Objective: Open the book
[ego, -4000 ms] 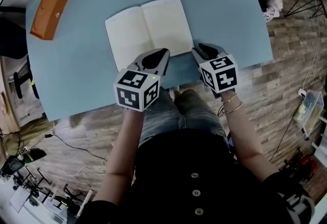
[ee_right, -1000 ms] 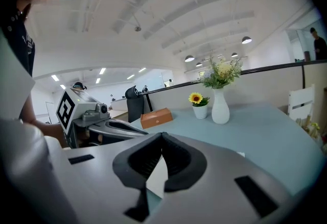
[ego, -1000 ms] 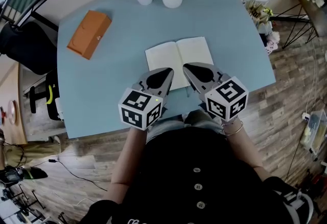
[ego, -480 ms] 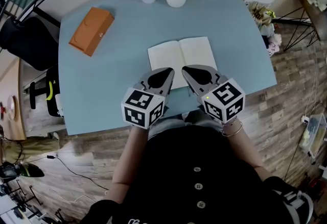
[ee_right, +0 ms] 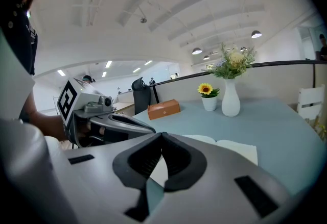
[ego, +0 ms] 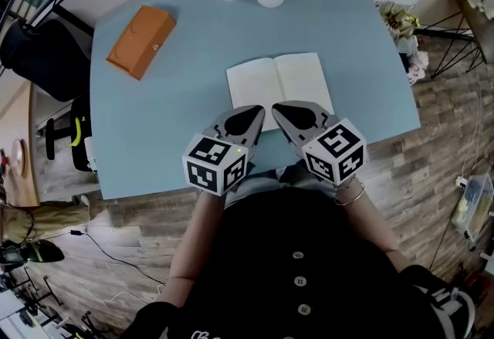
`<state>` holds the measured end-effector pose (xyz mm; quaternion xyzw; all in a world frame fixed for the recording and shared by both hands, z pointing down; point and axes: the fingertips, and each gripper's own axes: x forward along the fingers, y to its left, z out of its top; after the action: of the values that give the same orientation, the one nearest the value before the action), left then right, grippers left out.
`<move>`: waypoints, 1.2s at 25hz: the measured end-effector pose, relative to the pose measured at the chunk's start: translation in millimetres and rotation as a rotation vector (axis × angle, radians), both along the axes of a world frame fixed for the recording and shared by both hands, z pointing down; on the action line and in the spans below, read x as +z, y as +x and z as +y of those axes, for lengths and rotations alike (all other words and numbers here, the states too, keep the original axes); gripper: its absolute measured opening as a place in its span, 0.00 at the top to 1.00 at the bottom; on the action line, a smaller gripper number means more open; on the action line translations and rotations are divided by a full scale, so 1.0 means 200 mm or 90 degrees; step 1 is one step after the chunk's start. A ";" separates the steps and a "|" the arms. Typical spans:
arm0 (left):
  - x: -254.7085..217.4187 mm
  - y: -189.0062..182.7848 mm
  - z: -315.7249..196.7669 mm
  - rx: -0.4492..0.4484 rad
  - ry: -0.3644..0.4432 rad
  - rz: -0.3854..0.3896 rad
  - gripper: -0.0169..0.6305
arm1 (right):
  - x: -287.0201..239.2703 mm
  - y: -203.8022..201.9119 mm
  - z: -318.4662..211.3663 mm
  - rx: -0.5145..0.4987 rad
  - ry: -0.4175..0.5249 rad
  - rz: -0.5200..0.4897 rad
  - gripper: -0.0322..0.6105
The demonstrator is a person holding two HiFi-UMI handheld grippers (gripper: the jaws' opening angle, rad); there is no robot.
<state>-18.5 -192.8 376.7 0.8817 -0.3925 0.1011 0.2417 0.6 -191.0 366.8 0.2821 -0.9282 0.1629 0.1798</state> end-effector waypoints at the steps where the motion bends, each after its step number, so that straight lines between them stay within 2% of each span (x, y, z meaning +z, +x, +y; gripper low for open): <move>1: 0.01 0.00 0.00 -0.001 -0.002 0.000 0.95 | 0.00 0.00 0.00 -0.001 -0.001 0.000 0.95; 13: 0.10 0.02 0.05 0.019 -0.040 -0.048 0.95 | 0.07 0.01 0.05 -0.009 -0.026 0.015 0.95; 30: 0.14 0.05 0.08 0.034 -0.049 -0.064 0.95 | 0.09 0.04 0.06 -0.005 -0.034 0.016 0.95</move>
<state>-8.1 -176.3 404.0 0.8755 -0.3764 0.1668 0.2530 9.3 -178.5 384.0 0.2755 -0.9224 0.1830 0.1995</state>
